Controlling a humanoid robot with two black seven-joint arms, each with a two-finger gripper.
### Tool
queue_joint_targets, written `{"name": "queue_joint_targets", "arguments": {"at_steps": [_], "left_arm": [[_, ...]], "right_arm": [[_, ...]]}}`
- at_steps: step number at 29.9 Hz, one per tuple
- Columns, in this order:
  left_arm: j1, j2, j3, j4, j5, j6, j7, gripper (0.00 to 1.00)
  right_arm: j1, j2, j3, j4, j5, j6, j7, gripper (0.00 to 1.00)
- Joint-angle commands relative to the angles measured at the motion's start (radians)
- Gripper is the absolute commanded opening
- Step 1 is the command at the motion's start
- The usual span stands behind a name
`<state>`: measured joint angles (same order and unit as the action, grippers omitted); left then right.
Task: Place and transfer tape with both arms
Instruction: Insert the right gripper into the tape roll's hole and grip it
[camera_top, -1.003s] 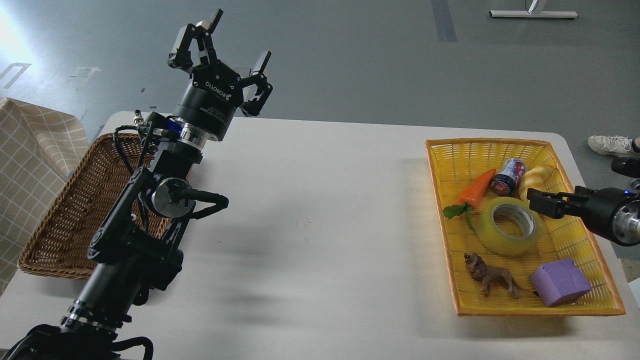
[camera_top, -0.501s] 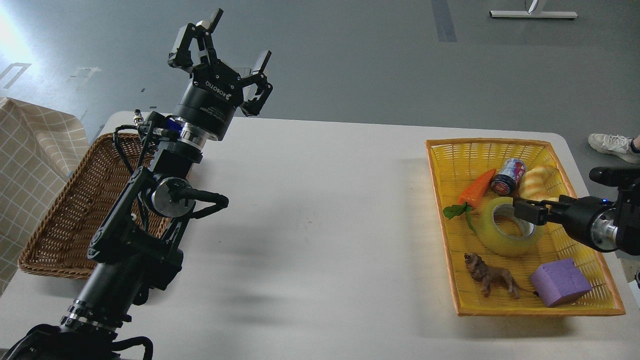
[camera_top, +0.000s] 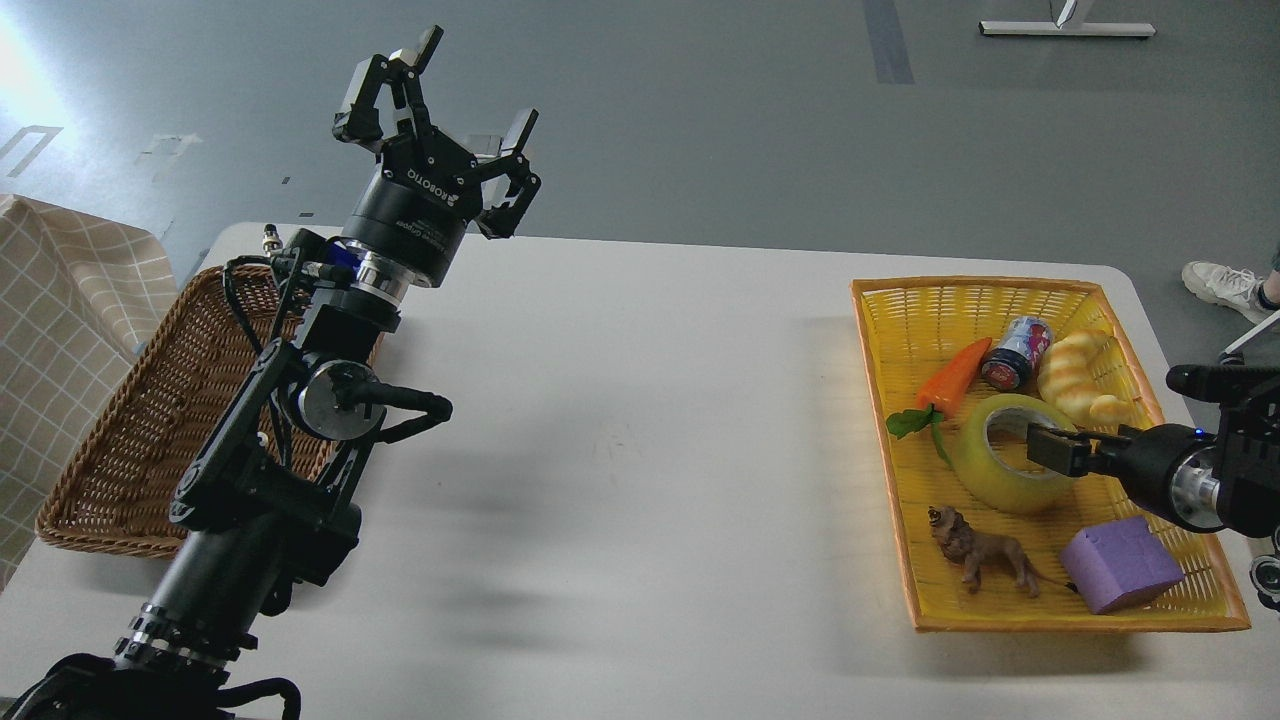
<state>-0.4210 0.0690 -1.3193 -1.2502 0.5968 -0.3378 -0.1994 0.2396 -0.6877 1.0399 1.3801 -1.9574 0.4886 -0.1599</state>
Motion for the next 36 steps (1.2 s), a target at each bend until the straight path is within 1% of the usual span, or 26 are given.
{"name": "queue_joint_targets", "arguments": {"at_steps": [1, 2, 4, 6, 8, 9, 10, 11, 12, 15, 17, 22, 25, 27, 30, 31, 33, 36], "left_arm": [[0.001, 0.000, 0.000, 0.000, 0.000, 0.000, 0.000, 0.98], [0.001, 0.000, -0.001, 0.000, 0.000, 0.000, 0.000, 0.98], [0.004, 0.003, -0.003, 0.000, 0.000, 0.000, 0.000, 0.98], [0.010, 0.009, -0.003, 0.000, 0.000, -0.001, 0.000, 0.98], [0.013, 0.015, -0.003, 0.000, 0.000, -0.001, 0.000, 0.98], [0.015, 0.015, -0.003, 0.000, -0.002, -0.001, -0.002, 0.98], [0.013, 0.015, -0.005, 0.000, -0.002, -0.001, -0.002, 0.98], [0.013, 0.015, -0.006, 0.000, -0.002, -0.001, -0.002, 0.98], [0.013, 0.015, -0.008, 0.000, -0.002, -0.001, -0.002, 0.98], [0.015, 0.020, -0.012, 0.000, -0.002, -0.003, -0.002, 0.98], [0.015, 0.026, -0.012, 0.000, -0.003, -0.003, -0.002, 0.98], [0.013, 0.032, -0.014, 0.000, -0.008, -0.004, -0.002, 0.98], [0.013, 0.041, -0.014, 0.000, -0.009, -0.004, -0.002, 0.98], [0.013, 0.041, -0.014, 0.000, -0.009, -0.004, -0.002, 0.98], [0.013, 0.044, -0.014, 0.000, -0.011, -0.006, -0.002, 0.98], [0.013, 0.044, -0.014, 0.000, -0.011, -0.006, -0.002, 0.98], [0.013, 0.044, -0.014, 0.000, -0.011, -0.006, -0.002, 0.98], [0.013, 0.044, -0.014, 0.000, -0.011, -0.006, -0.002, 0.98]], "right_arm": [[-0.011, 0.023, 0.002, 0.000, -0.001, 0.000, -0.007, 0.93], [-0.013, 0.031, 0.002, 0.002, -0.001, 0.000, -0.012, 0.92], [-0.014, 0.036, 0.003, 0.000, -0.008, 0.000, -0.023, 0.83], [-0.014, 0.037, 0.003, -0.001, -0.009, 0.000, -0.023, 0.82], [-0.014, 0.042, 0.003, -0.001, -0.009, 0.000, -0.023, 0.79], [-0.014, 0.043, 0.003, -0.001, -0.009, 0.000, -0.024, 0.76], [-0.016, 0.043, 0.002, -0.001, -0.011, 0.000, -0.030, 0.71], [-0.016, 0.045, 0.002, -0.001, -0.012, 0.000, -0.036, 0.68], [-0.016, 0.045, 0.002, -0.001, -0.014, 0.000, -0.044, 0.67], [-0.016, 0.051, 0.002, -0.001, -0.015, 0.000, -0.095, 0.58], [-0.017, 0.053, 0.002, -0.001, -0.015, 0.000, -0.105, 0.54], [-0.017, 0.051, 0.000, 0.000, -0.015, 0.000, -0.107, 0.48], [-0.019, 0.051, 0.002, 0.005, -0.012, 0.000, -0.107, 0.39], [-0.019, 0.051, 0.002, 0.007, -0.012, 0.000, -0.105, 0.25], [-0.020, 0.051, 0.003, 0.011, -0.009, 0.000, -0.105, 0.09], [-0.020, 0.051, 0.003, 0.011, -0.009, 0.000, -0.105, 0.09], [-0.020, 0.051, 0.006, 0.011, -0.009, 0.000, -0.105, 0.01], [-0.020, 0.051, 0.009, 0.011, -0.006, 0.000, -0.107, 0.00]]}}
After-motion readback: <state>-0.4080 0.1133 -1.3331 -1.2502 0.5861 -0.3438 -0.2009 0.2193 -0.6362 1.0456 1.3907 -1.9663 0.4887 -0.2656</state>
